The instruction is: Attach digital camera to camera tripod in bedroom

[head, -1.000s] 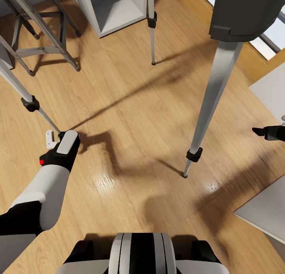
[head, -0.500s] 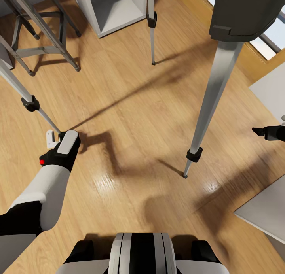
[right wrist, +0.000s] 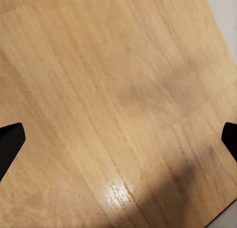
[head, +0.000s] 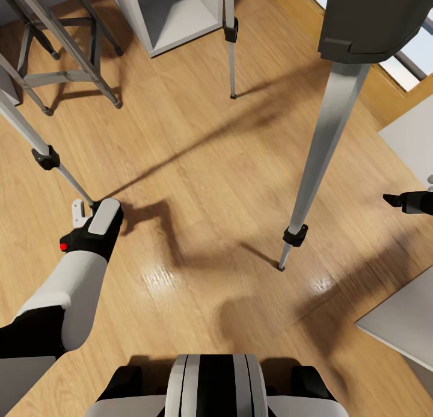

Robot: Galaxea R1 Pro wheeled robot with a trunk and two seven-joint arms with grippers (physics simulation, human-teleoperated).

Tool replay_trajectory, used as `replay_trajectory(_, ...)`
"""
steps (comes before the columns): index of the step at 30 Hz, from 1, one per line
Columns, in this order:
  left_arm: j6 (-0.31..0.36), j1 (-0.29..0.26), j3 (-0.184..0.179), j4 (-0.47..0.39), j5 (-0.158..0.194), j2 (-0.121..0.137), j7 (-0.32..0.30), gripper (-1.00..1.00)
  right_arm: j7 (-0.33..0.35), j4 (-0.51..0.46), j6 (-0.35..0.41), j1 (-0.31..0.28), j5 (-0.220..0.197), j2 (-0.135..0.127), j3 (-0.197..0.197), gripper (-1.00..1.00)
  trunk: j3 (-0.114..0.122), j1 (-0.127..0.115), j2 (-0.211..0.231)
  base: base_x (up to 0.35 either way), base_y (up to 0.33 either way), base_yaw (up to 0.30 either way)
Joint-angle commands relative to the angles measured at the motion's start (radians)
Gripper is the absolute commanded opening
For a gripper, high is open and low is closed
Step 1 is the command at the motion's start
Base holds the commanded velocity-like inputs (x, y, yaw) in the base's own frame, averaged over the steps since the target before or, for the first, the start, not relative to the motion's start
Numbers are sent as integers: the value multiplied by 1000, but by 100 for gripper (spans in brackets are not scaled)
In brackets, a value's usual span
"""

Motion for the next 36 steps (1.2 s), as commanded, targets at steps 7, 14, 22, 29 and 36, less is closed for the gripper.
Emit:
replay_trajectory(7, -4, -2, -4, -2, 4, 0, 38, 100, 7, -1, 4, -1, 6, 0, 0, 100, 0, 0, 0, 0, 0, 0)
replay_trajectory(14, -4, -2, -6, -6, 4, 1, 53, 100, 7, -1, 4, -1, 6, 0, 1, 100, 0, 0, 0, 0, 0, 0)
replay_trajectory(22, -4, -1, -8, -7, 4, 1, 59, 100, 7, -1, 4, -1, 6, 0, 1, 100, 0, 0, 0, 0, 0, 0)
replay_trajectory(29, -4, 0, -6, -7, 5, 2, 59, 100, 7, -1, 4, 0, 6, 0, 1, 100, 0, 0, 0, 0, 0, 0)
replay_trajectory(36, -4, 0, -4, -8, 5, 2, 59, 100, 7, -1, 4, 0, 6, 0, 1, 100, 0, 0, 0, 0, 0, 0)
